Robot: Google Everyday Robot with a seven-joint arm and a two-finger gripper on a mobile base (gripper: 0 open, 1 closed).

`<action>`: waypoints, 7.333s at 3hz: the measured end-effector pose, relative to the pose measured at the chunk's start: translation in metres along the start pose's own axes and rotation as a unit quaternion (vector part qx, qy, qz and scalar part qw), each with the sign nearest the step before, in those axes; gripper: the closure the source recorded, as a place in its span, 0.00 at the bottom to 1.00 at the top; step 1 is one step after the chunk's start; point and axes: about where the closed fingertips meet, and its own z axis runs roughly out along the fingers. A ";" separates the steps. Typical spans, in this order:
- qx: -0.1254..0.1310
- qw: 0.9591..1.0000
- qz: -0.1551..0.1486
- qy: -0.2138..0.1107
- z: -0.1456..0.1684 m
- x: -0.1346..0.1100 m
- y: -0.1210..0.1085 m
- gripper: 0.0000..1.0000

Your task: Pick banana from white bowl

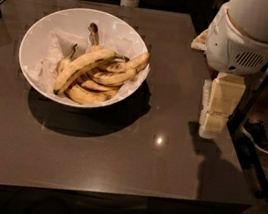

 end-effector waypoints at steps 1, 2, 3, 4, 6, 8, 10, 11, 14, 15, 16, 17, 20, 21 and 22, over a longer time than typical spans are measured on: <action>0.002 1.000 -0.029 -0.013 0.011 -0.019 -0.021 0.00; -0.010 0.997 -0.072 -0.022 0.029 -0.042 -0.049 0.00; -0.032 0.992 -0.121 -0.026 0.055 -0.067 -0.072 0.00; -0.028 0.991 -0.125 -0.031 0.058 -0.073 -0.077 0.00; -0.023 0.982 -0.184 -0.030 0.065 -0.103 -0.111 0.00; -0.013 0.965 -0.256 -0.044 0.068 -0.169 -0.142 0.00; -0.059 0.968 -0.228 -0.083 0.085 -0.191 -0.139 0.00; -0.077 0.969 -0.211 -0.100 0.094 -0.204 -0.138 0.00; -0.114 0.968 -0.196 -0.108 0.119 -0.227 -0.130 0.21; -0.130 0.966 -0.195 -0.111 0.134 -0.227 -0.129 0.24; -0.149 0.963 -0.191 -0.118 0.152 -0.223 -0.125 0.27; -0.150 0.965 -0.179 -0.117 0.161 -0.212 -0.121 0.45; -0.120 0.969 -0.174 -0.129 0.158 -0.217 -0.125 1.00; -0.097 0.973 -0.162 -0.133 0.139 -0.208 -0.112 1.00; -0.068 0.975 -0.164 -0.131 0.094 -0.194 -0.083 1.00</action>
Offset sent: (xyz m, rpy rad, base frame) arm 0.0919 0.0794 -0.0272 -0.0027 0.0570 0.2813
